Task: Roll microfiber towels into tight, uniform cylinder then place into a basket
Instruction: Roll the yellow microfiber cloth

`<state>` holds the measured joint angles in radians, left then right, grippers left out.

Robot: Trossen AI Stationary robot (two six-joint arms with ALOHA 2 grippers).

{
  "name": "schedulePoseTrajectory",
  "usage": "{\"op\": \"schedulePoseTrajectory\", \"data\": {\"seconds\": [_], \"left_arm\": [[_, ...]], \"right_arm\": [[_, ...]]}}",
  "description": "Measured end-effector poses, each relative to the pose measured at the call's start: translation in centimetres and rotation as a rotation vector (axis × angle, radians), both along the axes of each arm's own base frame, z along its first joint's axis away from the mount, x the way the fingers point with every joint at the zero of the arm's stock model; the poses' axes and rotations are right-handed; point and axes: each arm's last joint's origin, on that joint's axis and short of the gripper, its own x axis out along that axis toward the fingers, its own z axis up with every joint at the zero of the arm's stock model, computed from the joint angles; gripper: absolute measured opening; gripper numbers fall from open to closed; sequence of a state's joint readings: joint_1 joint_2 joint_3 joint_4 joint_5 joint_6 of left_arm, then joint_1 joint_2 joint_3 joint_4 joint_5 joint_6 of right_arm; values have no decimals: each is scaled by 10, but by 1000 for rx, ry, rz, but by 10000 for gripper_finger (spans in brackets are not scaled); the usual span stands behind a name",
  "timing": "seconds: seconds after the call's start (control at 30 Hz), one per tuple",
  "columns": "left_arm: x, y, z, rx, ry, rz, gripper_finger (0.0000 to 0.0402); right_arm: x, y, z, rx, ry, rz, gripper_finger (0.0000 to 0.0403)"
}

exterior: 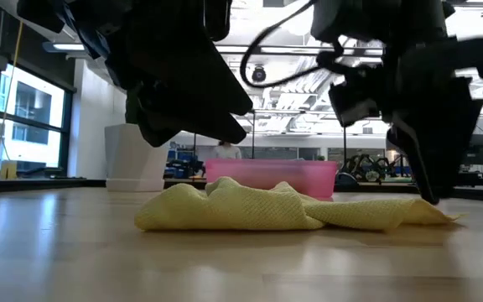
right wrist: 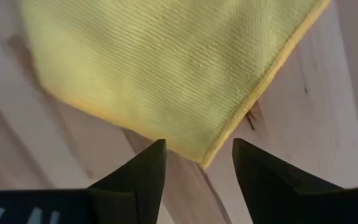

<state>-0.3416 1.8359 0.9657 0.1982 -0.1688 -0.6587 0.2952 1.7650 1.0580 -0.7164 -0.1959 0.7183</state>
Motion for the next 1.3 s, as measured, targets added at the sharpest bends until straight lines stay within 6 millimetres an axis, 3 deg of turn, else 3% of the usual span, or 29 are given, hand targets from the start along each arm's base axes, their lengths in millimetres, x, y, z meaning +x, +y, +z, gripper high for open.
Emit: {"op": "schedulePoseTrajectory", "data": {"seconds": [0.33, 0.63, 0.97, 1.3], "left_arm": [[0, 0, 0, 21, -3, -16, 140], [0, 0, 0, 35, -5, -24, 140], [0, 1, 0, 65, -13, 3, 140], [0, 2, 0, 75, -14, 1, 140]], "right_arm": [[8, 1, -8, -24, -43, -39, 178], [3, -1, -9, -79, 2, -53, 178], [0, 18, -8, -73, -27, -67, 178], [-3, 21, -11, -128, -38, -111, 178]]}}
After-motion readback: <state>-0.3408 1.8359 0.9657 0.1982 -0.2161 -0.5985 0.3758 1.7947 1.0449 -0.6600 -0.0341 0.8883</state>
